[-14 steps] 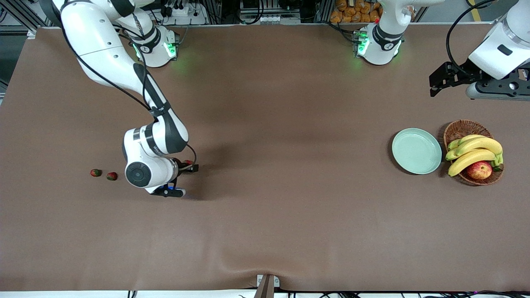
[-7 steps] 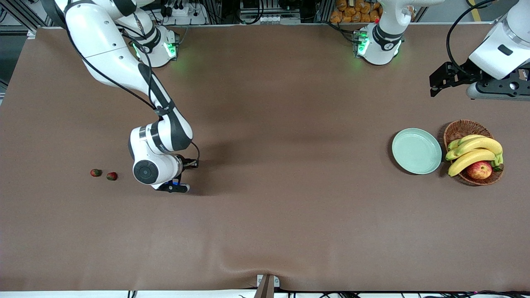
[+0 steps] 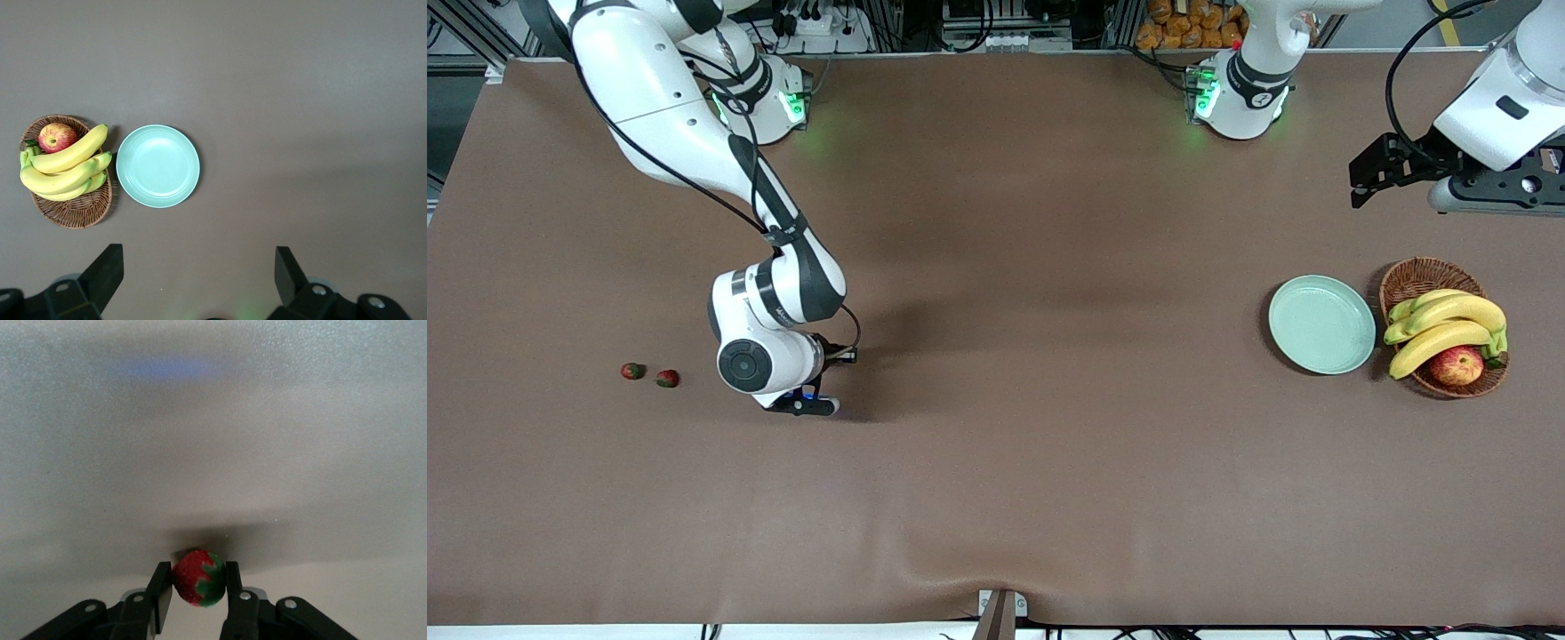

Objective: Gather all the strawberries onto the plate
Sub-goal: 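Close the right gripper on the strawberry and lift it, then carry the strawberry to the table middle and open the right gripper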

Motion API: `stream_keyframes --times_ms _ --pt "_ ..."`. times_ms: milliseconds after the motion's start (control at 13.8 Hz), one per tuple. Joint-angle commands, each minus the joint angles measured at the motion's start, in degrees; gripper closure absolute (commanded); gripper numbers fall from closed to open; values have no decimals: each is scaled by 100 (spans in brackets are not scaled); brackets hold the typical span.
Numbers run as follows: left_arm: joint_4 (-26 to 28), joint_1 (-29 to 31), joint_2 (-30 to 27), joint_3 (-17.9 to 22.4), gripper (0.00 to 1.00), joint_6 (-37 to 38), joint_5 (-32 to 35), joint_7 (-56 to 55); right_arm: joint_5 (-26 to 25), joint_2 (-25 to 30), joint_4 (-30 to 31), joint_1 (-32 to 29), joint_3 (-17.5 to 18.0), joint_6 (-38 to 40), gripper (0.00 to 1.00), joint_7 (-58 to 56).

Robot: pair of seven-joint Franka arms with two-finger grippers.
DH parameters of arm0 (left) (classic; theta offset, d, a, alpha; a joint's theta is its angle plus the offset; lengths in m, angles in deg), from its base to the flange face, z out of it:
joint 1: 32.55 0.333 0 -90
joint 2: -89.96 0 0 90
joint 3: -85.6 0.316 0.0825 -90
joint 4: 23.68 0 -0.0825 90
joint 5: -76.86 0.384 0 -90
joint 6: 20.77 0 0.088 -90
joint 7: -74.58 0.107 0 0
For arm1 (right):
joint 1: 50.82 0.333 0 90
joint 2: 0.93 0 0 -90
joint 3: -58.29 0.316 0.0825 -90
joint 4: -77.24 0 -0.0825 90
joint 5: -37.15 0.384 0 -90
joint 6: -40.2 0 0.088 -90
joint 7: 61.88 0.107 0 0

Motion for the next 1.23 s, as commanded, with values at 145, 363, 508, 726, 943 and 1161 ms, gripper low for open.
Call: stream_keyframes --times_ms 145,363,508,726,943,1161 --pt "-58 37 10 10 0 -3 -126 114 93 43 -128 67 -17 122 100 142" --pt "-67 37 10 10 0 -3 -117 123 697 25 -787 269 -17 676 100 1107" --pt "-67 37 10 10 0 -3 -117 123 1198 16 -937 401 -17 659 100 1450" --pt "-58 28 10 10 0 -3 -117 123 1779 -1 -1183 760 -17 606 100 2266" --pt "-67 37 10 10 0 -12 -117 123 1982 -36 -1289 1261 -17 335 100 3277" --pt "-67 37 19 10 0 -12 -117 123 2053 -141 -1333 1867 -17 -428 100 4524"
